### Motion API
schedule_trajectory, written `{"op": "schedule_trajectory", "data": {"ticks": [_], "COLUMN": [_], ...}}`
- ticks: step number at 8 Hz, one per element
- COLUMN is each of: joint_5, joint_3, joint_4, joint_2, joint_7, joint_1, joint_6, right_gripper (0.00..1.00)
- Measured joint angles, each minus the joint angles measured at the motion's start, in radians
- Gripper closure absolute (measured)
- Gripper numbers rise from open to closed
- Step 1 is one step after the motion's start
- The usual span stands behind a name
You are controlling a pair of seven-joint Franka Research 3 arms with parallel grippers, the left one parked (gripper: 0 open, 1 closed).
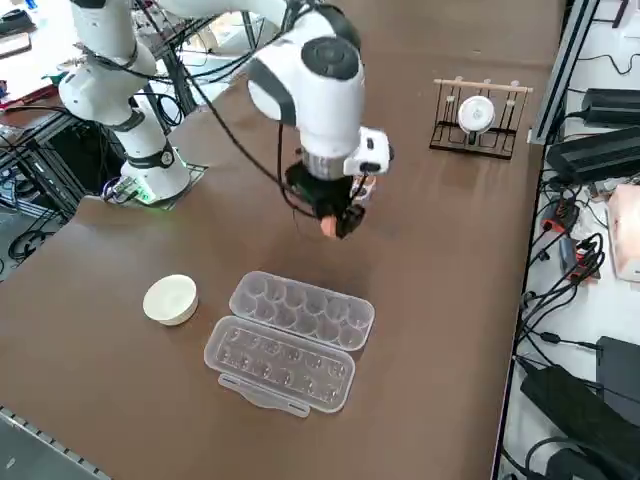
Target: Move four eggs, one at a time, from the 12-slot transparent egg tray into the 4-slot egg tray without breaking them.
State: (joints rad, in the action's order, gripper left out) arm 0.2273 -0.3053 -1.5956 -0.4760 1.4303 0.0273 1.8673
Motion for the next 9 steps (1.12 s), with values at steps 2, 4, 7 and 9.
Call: {"op": "schedule_trajectory", "data": {"ticks": [2,4,7,9], "joint_5": [-0.005,-0.006,-0.007,-0.007], "joint_3": [0.002,0.003,0.004,0.005], "joint_4": [-0.062,-0.074,-0.084,-0.117], "joint_2": [0.048,0.052,0.050,0.045], "joint_7": [-0.205,-0.381,-0.580,-0.688], "joint_1": [0.079,0.134,0.195,0.235], "joint_6": [0.001,0.003,0.025,0.080], "right_gripper": [0.44,0.44,0.44,0.44]}}
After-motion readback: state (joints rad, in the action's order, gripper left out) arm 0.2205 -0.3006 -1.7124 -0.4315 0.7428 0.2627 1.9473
